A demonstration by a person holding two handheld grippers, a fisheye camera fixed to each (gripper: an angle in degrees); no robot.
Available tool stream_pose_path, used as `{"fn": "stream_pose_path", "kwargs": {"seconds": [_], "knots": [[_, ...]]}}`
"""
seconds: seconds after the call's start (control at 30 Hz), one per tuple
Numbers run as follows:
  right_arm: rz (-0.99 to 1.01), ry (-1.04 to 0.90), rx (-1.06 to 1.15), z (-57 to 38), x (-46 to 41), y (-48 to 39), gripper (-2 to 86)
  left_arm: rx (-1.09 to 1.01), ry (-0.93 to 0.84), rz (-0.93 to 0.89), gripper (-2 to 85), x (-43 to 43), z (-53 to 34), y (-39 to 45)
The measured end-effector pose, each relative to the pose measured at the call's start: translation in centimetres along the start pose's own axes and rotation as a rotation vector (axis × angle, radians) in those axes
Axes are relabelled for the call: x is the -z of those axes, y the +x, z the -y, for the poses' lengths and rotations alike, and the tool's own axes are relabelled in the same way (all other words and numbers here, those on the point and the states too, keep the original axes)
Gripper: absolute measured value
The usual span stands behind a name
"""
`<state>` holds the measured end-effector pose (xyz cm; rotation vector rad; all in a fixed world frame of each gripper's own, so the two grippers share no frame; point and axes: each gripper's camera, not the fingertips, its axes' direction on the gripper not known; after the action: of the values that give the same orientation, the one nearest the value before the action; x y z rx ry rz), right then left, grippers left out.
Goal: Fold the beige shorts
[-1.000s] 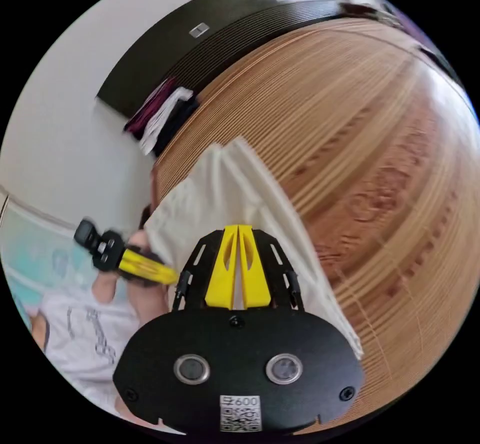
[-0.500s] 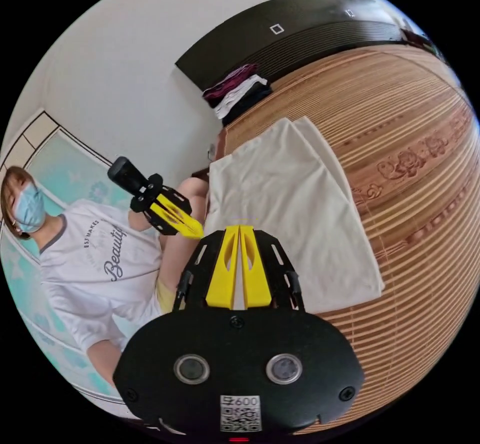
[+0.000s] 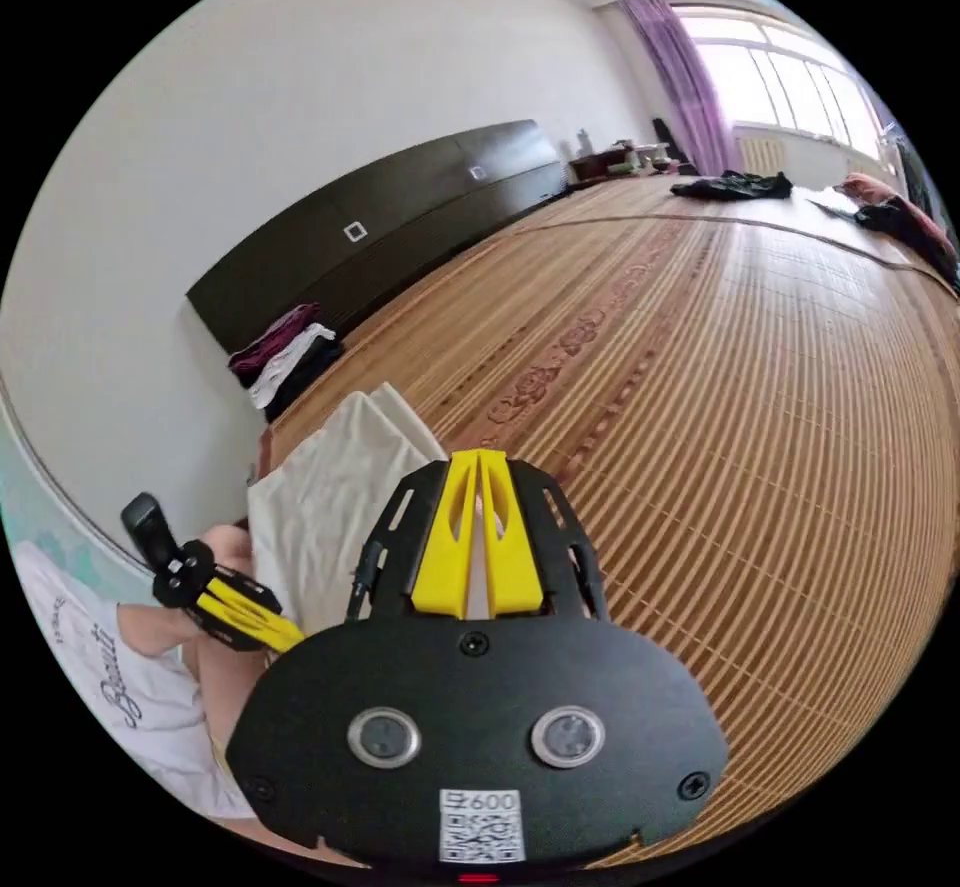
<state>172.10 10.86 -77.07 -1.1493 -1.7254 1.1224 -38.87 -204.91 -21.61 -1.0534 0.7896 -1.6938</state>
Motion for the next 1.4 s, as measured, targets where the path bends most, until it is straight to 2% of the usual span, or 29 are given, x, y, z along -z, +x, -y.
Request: {"fn": "stream_pose_path", "kwargs": {"seconds": [0.07,0.13,0.17,0.23,0.3,0.4,0.5,0.6,0.63,0.67,0.73,0.8,0.9,1.0,1.03,1.07,1.13,1.2,1.27,1.4], "knots": [[0.369,-0.12,0.018,-0.7,0.6,-0.5,-0.9,0.0,0.023,-0.002,-0.1,0.0,-1.0,-1.5],[0.621,-0.281,0.044,-1.7,-0.4,-2.4,-0.9,-0.002,0.031,0.004,0.0,-0.1,-1.6,-2.3],[0.642,-0.365,0.08,-2.6,-1.1,-4.3,-0.9,-0.007,0.033,0.011,0.0,-0.1,-1.8,-2.7],[0.561,-0.464,0.131,-3.4,-2.2,-7.0,-0.9,-0.019,0.038,0.024,0.0,-0.1,-2.1,-3.3],[0.56,-0.491,0.107,-3.1,-3.1,-8.2,-0.9,-0.021,0.046,0.029,0.0,-0.2,-2.5,-4.1],[0.574,-0.483,-0.025,-0.7,-4.6,-7.3,-0.9,-0.017,0.048,0.029,0.0,-0.3,-2.8,-5.5],[0.5,-0.447,-0.199,2.3,-5.4,-4.6,-0.9,-0.017,0.043,0.028,0.0,-0.4,-2.8,-6.8],[0.312,-0.352,-0.306,5.0,-3.9,-2.9,-0.9,-0.017,0.046,0.029,0.0,-0.4,-2.9,-8.1],[0.204,-0.267,-0.357,5.4,-2.4,-2.7,-0.9,-0.016,0.05,0.029,0.0,-0.4,-3.0,-8.6],[0.082,-0.178,-0.367,5.5,-0.4,-3.4,-0.9,-0.016,0.053,0.029,0.0,-0.4,-3.1,-9.1],[0.032,-0.073,-0.286,5.2,2.4,-5.4,-0.9,-0.013,0.06,0.025,0.0,-0.4,-3.1,-9.9],[0.143,-0.086,-0.205,4.3,3.9,-6.9,-0.9,-0.007,0.077,0.016,0.0,-0.1,-3.3,-10.8],[0.364,-0.233,-0.111,1.8,5.0,-9.4,-0.9,0.038,0.103,-0.005,0.1,1.1,-2.8,-11.9],[0.515,-0.337,-0.064,-1.3,5.6,-12.2,-0.9,-0.041,0.243,-0.065,0.1,3.4,-1.9,-10.1],[0.544,-0.335,-0.07,-2.3,5.9,-12.9,-0.8,-0.051,0.244,-0.098,0.2,2.9,-1.0,-9.6],[0.579,-0.335,-0.072,-2.9,5.9,-13.4,-0.8,-0.006,0.168,-0.107,0.3,1.1,0.2,-10.1],[0.577,-0.348,-0.086,-3.2,5.6,-13.3,-0.9,0.039,0.019,-0.112,0.4,-3.2,1.0,-11.5],[0.607,-0.343,-0.122,-2.8,5.5,-12.4,-0.9,0.051,0.045,-0.128,0.4,-4.8,-0.2,-13.1],[0.598,-0.259,-0.23,-1.6,6.1,-10.2,-0.8,0.126,0.07,-0.207,0.4,-5.4,-1.2,-16.0],[0.478,-0.144,-0.347,0.6,8.1,-6.8,-0.8,0.063,0.056,-0.141,0.5,-6.1,-1.2,-15.7]]}}
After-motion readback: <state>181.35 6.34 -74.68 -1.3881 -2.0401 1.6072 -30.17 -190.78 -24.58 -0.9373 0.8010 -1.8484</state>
